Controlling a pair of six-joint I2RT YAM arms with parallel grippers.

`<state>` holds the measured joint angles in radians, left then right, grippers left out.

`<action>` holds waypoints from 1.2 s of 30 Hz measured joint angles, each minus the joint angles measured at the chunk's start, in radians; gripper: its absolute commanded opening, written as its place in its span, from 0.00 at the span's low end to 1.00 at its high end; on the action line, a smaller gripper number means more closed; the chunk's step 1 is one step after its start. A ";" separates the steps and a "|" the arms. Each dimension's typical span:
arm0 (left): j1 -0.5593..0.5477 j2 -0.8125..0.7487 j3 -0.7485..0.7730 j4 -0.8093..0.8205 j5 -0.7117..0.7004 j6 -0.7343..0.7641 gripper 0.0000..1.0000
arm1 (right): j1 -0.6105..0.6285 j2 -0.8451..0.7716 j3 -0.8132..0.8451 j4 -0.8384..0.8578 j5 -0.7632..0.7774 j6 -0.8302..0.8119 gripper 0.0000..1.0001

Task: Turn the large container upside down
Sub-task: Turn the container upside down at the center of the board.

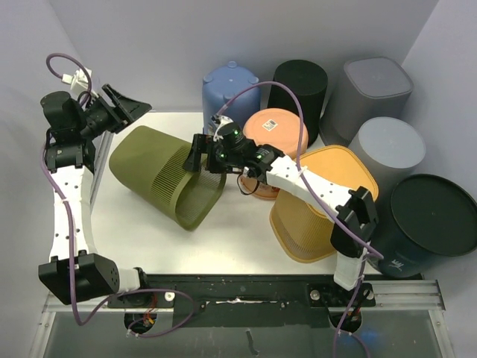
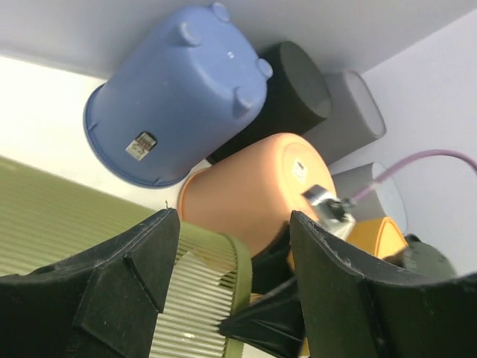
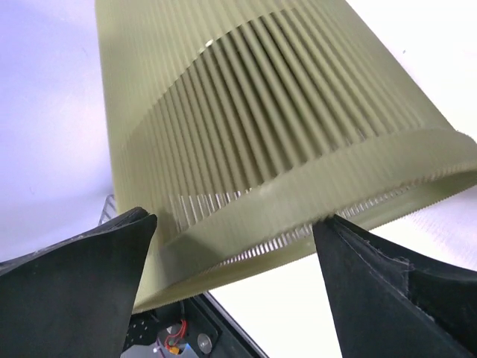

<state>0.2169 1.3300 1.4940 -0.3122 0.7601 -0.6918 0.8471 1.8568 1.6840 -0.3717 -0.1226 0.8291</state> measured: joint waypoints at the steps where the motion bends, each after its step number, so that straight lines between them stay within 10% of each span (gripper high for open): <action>1: 0.000 0.000 -0.007 -0.016 -0.010 0.010 0.60 | 0.004 -0.012 -0.002 -0.008 0.001 -0.005 0.90; 6: 0.017 0.017 -0.011 -0.080 -0.050 0.059 0.61 | 0.012 -0.112 -0.043 -0.015 0.013 -0.011 0.59; 15: 0.157 0.148 -0.010 -0.113 -0.084 0.142 0.61 | 0.004 -0.108 -0.057 0.005 -0.012 0.009 0.55; 22: 0.190 0.248 0.035 -0.218 -0.175 0.252 0.61 | -0.012 -0.067 -0.071 0.057 -0.035 0.028 0.17; 36: 0.182 0.372 0.056 -0.262 -0.198 0.355 0.61 | -0.043 -0.132 -0.228 0.216 -0.072 0.099 0.12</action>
<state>0.3985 1.7023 1.5505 -0.5743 0.5617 -0.3367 0.8040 1.7252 1.4559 -0.1562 -0.1951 0.9283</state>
